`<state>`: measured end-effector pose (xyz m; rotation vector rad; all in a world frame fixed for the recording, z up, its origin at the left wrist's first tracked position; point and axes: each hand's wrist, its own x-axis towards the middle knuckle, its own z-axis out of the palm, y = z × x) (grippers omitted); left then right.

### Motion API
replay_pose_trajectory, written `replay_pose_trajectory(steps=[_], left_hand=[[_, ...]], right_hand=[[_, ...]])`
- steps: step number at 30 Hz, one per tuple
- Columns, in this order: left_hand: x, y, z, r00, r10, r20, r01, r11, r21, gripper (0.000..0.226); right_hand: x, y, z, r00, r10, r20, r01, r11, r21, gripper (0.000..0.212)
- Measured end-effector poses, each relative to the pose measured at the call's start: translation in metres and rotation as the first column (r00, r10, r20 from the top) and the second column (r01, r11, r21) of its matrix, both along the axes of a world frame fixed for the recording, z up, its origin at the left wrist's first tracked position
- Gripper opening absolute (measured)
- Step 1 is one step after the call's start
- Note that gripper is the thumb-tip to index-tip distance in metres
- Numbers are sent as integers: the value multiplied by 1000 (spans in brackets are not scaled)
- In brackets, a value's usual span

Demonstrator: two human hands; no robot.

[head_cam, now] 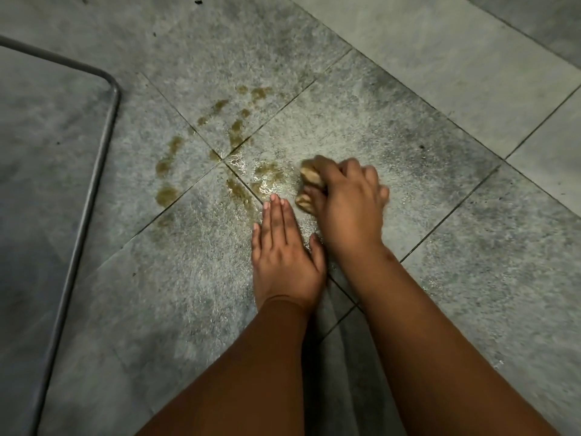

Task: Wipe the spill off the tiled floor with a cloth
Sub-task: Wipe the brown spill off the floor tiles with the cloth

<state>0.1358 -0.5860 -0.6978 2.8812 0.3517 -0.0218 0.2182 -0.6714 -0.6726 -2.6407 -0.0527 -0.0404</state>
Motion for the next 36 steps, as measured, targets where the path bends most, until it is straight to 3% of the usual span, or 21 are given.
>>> replay_pose_trajectory(steps=[8,12,24,29,33,36], left_hand=[[-1,-1,3,1000,-9,-21,9,999,-33,75],[-1,-1,1,1000,-2,-19,2,1000,-8,74],[-4,-1,6,998,-10,-57,9,1000,-15,76],[-6,0,15,996,-9,-84,5,999,-54,77],[-19,12,29,981,-130,-144,107,982,-157,74],[-36,33,53,969,-144,-201,123,986,-113,70]], right_hand=[[76,42,-4,996,82,35,-82,997,-9,33],[52,20,-3,991,135,21,-135,991,-8,36],[-37,-38,7,998,28,-60,-30,999,-28,31],[-75,-51,25,977,-8,-212,-2,999,-45,31],[-113,-66,36,951,-1,-310,-29,995,-94,30],[-118,-67,52,890,-56,-453,8,994,-107,30]])
